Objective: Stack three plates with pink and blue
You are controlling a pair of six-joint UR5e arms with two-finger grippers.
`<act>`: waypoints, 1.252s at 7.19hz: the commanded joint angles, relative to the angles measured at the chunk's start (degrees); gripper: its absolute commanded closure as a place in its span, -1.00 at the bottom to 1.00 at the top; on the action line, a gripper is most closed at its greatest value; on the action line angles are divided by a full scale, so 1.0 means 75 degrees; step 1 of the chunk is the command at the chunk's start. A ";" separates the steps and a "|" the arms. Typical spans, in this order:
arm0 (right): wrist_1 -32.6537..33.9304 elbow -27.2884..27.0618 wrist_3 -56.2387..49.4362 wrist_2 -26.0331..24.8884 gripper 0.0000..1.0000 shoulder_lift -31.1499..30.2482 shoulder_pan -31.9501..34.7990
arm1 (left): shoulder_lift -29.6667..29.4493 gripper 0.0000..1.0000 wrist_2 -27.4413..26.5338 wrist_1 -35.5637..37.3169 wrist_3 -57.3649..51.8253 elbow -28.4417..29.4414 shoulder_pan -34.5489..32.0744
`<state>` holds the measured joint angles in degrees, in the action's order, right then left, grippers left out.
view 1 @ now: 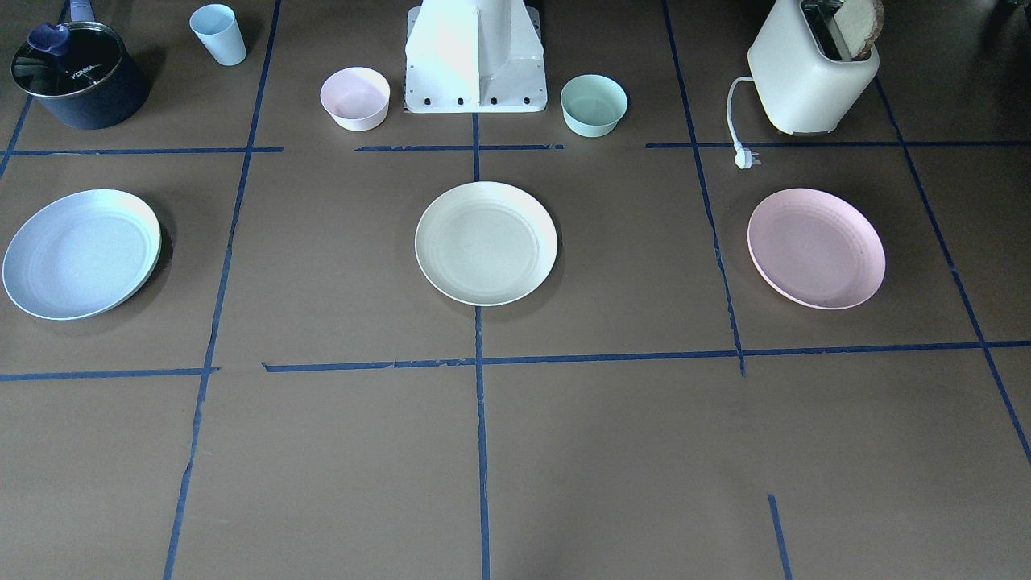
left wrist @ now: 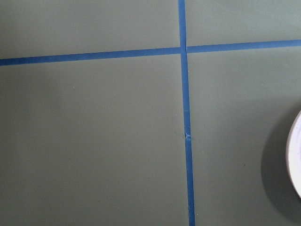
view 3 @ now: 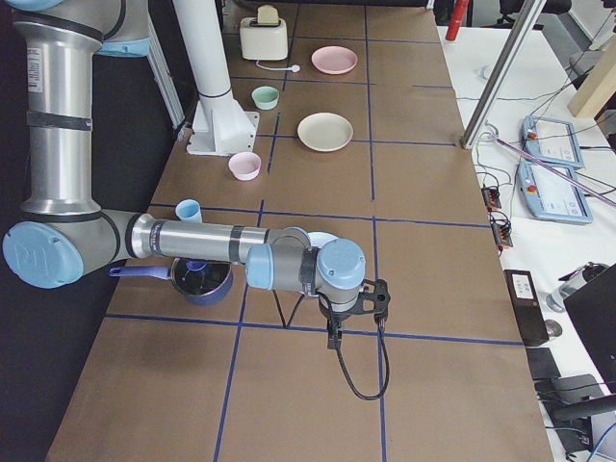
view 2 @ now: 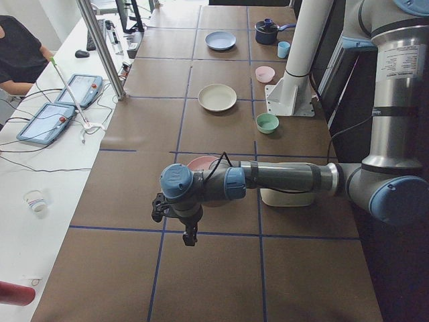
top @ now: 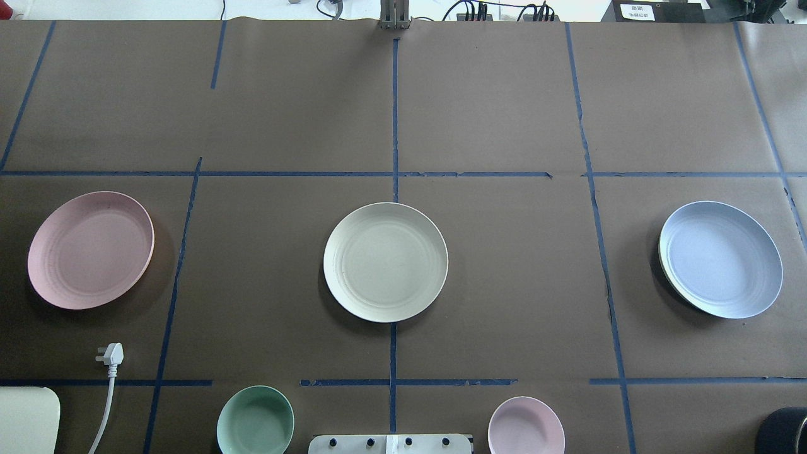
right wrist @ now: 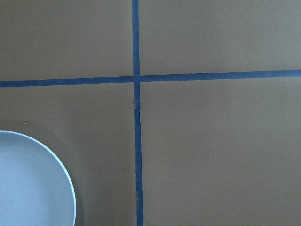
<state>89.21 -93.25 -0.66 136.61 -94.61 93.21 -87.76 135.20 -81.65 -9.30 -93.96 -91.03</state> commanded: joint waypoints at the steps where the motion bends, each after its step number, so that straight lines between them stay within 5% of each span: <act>1: 0.0000 -0.0012 0.0017 0.0007 -1.00 0.0005 0.0029 | 0.0007 -1.00 0.0008 0.0000 -0.0014 0.0023 -0.0003; 9: 0.0000 -0.0071 0.0053 -0.0004 -1.00 0.0099 0.0041 | -0.0040 -1.00 0.0008 0.0000 0.0009 0.0000 -0.0003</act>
<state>89.22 -93.62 -0.26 136.58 -93.95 93.51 -88.00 135.26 -81.65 -9.32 -93.73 -91.05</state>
